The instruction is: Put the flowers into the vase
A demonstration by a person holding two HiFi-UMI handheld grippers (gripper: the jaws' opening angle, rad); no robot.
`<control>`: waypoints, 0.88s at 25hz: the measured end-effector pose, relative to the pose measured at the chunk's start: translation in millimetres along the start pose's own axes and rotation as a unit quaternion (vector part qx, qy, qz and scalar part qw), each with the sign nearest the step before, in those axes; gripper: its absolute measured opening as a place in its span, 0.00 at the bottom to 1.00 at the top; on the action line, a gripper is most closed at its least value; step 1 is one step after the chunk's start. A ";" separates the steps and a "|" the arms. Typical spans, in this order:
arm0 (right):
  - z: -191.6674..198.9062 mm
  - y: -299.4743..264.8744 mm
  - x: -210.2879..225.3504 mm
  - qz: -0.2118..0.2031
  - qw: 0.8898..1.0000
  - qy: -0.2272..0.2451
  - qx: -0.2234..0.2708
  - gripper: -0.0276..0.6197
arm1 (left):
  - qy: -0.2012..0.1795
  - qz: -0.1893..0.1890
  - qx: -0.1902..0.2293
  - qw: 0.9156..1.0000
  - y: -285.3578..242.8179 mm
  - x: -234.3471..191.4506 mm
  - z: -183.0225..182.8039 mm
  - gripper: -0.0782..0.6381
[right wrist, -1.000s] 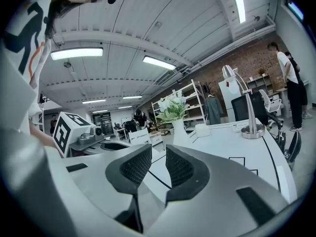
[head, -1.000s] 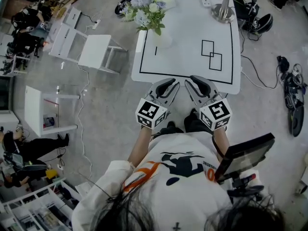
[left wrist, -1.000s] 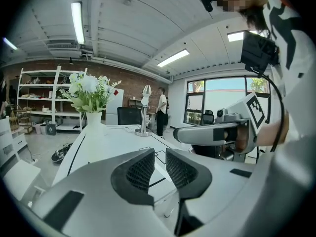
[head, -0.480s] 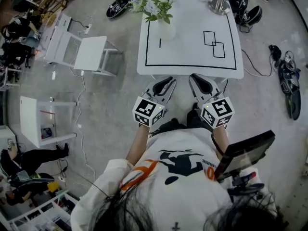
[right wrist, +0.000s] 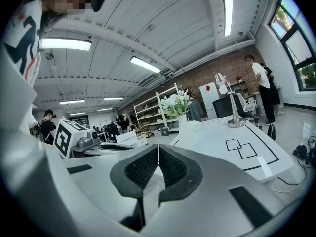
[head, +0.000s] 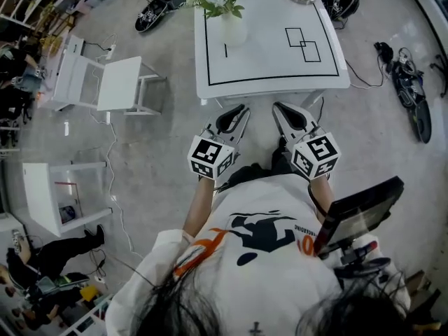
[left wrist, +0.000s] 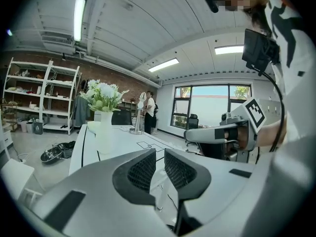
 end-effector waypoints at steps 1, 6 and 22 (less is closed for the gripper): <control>0.5 0.8 -3.3 0.001 1.000 0.003 -0.001 0.07 | 0.002 0.001 0.000 1.000 2.8 -0.4 2.1 0.19; 0.3 3.4 -12.2 0.006 1.000 0.008 0.000 0.07 | 0.012 0.003 0.004 1.000 10.8 -3.2 8.2 0.19; 3.5 -3.2 -19.1 0.007 1.000 0.011 -0.010 0.06 | 0.025 0.000 0.005 1.000 19.6 -12.3 14.3 0.19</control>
Point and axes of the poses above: the fingertips, and each gripper's own axes: y backward along the fingers, x to its right, z out of its underside, the point moved 8 cm from there along y, backward along the fingers, and after that the axes turned 4 degrees about x, right-handed, at the moved point
